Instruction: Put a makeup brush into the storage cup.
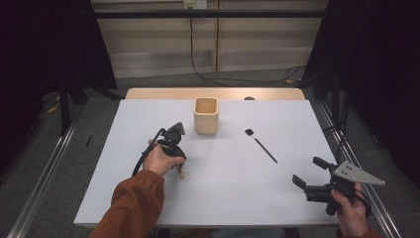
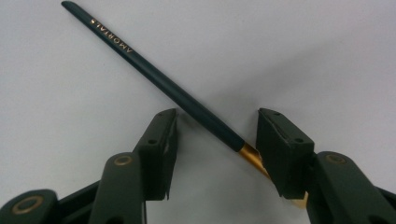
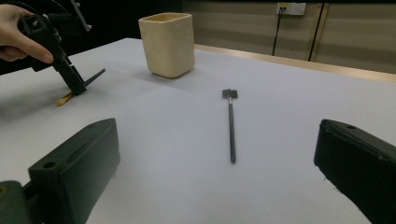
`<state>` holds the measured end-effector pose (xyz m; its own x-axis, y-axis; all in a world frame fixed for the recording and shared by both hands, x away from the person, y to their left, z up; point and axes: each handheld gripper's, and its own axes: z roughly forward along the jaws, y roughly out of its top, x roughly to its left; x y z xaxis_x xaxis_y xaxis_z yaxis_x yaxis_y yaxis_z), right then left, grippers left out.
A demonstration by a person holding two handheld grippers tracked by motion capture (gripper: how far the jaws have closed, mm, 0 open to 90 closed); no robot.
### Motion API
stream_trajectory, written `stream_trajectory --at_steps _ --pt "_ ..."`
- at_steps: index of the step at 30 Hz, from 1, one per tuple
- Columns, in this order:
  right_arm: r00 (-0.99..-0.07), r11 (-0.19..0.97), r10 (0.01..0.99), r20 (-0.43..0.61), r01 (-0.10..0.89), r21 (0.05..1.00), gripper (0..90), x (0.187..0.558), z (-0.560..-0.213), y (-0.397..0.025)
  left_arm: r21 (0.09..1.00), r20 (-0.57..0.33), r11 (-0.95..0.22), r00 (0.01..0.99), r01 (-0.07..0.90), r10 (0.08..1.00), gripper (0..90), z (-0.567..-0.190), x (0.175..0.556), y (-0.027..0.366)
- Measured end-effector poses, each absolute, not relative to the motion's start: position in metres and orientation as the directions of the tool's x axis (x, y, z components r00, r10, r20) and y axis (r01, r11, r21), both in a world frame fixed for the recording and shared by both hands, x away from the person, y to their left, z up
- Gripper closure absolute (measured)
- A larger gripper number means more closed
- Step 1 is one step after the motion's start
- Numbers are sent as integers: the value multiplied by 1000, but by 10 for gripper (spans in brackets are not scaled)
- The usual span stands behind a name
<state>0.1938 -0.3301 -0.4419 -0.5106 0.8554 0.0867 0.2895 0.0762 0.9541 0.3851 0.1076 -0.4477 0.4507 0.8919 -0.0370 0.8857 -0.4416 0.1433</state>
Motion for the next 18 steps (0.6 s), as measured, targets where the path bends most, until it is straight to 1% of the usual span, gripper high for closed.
stream_trajectory --at_steps 4,5,6,7,9,10,11,18 --pt "-510 75 856 88 291 954 0 194 -442 -330 131 -31 -454 462 881 886 508 -447 387 108" --pt "-509 74 856 90 294 953 0 194 -442 -330 122 -35 -452 459 884 888 549 -447 388 108" --pt "-509 74 856 90 294 953 0 194 -442 -330 118 -31 -458 464 881 885 549 -447 389 109" --pt "-509 74 856 90 293 953 0 194 -442 -330 122 -37 -454 461 883 887 599 -446 390 111" --pt "-509 73 856 91 294 953 0 194 -442 -330 129 -44 -449 457 884 888 663 -446 390 115" --pt "-509 73 856 91 294 953 0 194 -442 -330 132 -40 -450 458 883 888 663 -446 391 116" --pt "-508 73 856 93 297 952 0 194 -442 -330 133 -43 -456 464 880 885 726 -446 392 119" --pt "-506 67 857 100 303 951 0 194 -442 -330 133 -32 -482 490 866 871 782 -446 392 121"
